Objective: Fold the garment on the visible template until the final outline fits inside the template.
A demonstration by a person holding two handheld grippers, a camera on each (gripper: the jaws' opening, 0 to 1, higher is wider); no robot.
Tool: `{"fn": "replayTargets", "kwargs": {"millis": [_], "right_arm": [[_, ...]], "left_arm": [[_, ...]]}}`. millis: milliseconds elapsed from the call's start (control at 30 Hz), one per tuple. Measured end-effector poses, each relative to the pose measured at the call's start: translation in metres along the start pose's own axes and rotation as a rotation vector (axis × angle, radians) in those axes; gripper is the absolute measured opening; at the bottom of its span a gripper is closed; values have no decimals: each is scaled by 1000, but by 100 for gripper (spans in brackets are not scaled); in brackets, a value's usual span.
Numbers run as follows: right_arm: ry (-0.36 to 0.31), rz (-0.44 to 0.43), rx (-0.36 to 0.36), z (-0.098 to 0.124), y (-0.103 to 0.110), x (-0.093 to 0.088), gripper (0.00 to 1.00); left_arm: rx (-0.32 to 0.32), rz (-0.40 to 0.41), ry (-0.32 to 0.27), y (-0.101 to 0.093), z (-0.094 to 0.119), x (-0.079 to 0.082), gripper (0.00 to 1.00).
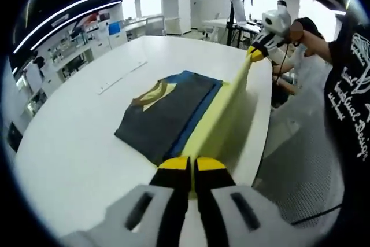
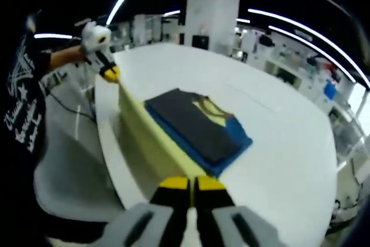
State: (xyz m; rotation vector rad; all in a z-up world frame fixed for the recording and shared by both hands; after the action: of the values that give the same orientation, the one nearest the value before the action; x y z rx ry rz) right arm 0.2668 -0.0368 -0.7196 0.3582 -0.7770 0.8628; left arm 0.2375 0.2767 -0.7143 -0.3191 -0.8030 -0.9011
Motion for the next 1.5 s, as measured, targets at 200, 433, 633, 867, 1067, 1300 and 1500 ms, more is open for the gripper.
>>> {"fn": "replayTargets", "kwargs": {"millis": [200,433,633,867,1067,1300,1500], "right_arm": [[-11,25,-32,-3,-13,16,0],[-26,36,-74,-8,-31,32,0],[-33,49,-98,-10,-40,44,0],[-39,75,-143,-17,-57,61,0],[-52,61,-171,-25,-72,69,0],[-53,62,-195,-42,-84,71,0],[-36,79,-222,-58,-96,69,0]], "left_arm": [[33,-28,-18,8,-4,19,0],[67,-41,-42,28,-6,34,0],[92,-69,-56,42,-7,43,0],[128,-82,-75,63,-12,57,0],[157,-97,-89,77,-19,68,0],[199,-94,-77,93,-30,72,0],[210,-75,-59,113,-46,65,0]]}}
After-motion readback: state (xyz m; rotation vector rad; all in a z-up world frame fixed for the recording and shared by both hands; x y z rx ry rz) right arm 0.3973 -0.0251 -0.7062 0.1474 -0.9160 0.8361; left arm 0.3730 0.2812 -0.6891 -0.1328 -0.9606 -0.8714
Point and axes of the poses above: the point that each gripper's makers call its tool centre point, and the gripper's own axes: z roughly backward along the fingers, y roughly to its left, x roughly out of its top, the point moved 2 cm from there along z, roughly backward along the fingers, and after that the axes turned 4 degrees about -z, right-handed, at the moved point
